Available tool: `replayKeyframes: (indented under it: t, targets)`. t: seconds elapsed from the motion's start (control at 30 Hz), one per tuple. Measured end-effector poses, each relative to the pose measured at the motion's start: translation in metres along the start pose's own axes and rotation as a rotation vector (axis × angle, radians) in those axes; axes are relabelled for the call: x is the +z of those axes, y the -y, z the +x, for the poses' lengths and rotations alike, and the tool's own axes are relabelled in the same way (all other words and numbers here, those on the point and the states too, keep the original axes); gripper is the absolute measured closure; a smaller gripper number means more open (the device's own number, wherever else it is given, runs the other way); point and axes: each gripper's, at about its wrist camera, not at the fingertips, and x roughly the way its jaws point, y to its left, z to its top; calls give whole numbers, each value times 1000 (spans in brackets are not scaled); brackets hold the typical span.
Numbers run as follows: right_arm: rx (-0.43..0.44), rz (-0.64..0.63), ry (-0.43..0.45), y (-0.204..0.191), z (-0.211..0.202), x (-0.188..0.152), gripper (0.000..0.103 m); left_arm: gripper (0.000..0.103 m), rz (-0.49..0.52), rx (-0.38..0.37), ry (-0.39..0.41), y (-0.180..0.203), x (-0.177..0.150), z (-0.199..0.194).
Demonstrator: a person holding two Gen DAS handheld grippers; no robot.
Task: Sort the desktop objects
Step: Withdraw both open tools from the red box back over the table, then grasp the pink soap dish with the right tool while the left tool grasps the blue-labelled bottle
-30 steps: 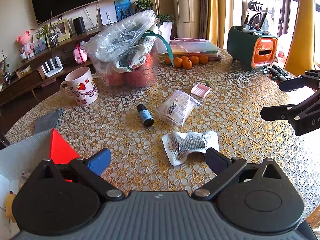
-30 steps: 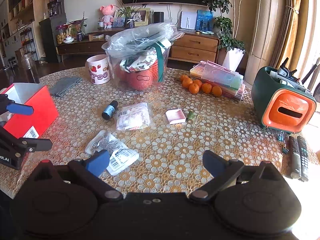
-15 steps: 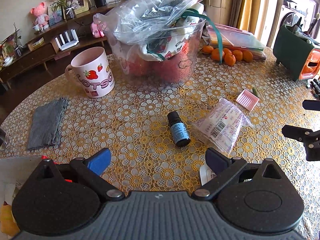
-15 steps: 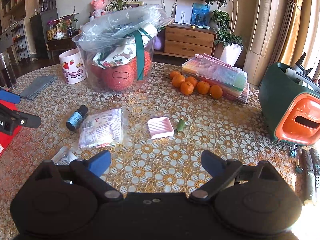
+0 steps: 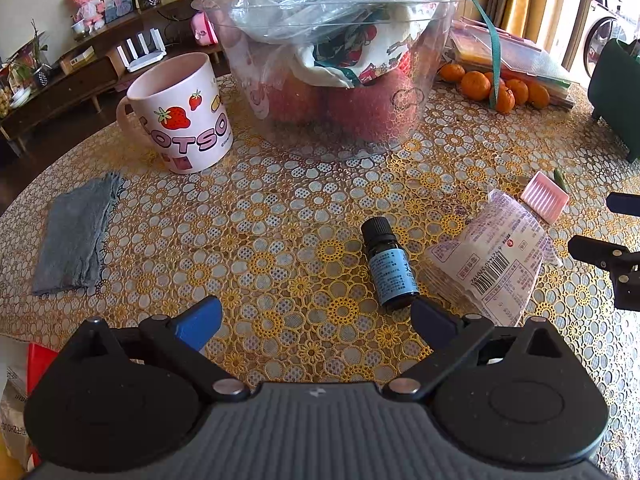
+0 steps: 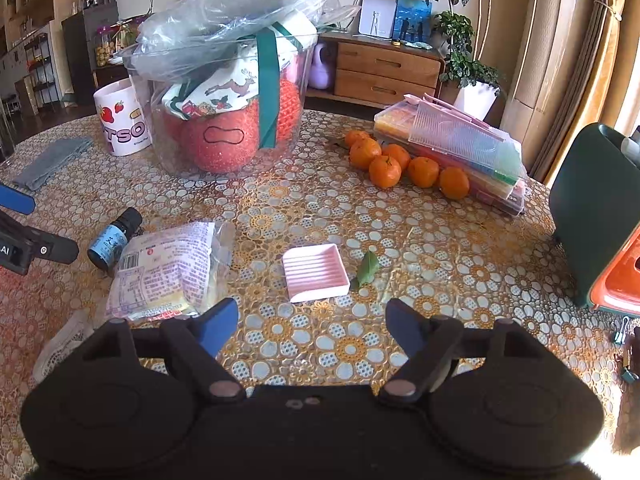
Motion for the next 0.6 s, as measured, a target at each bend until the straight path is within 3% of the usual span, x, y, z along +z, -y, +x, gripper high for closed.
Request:
replayKeyframes:
  t: [0.6]
  targets:
    - [9, 21, -29, 5, 37, 5, 37, 3, 5, 0, -9, 8, 14, 32]
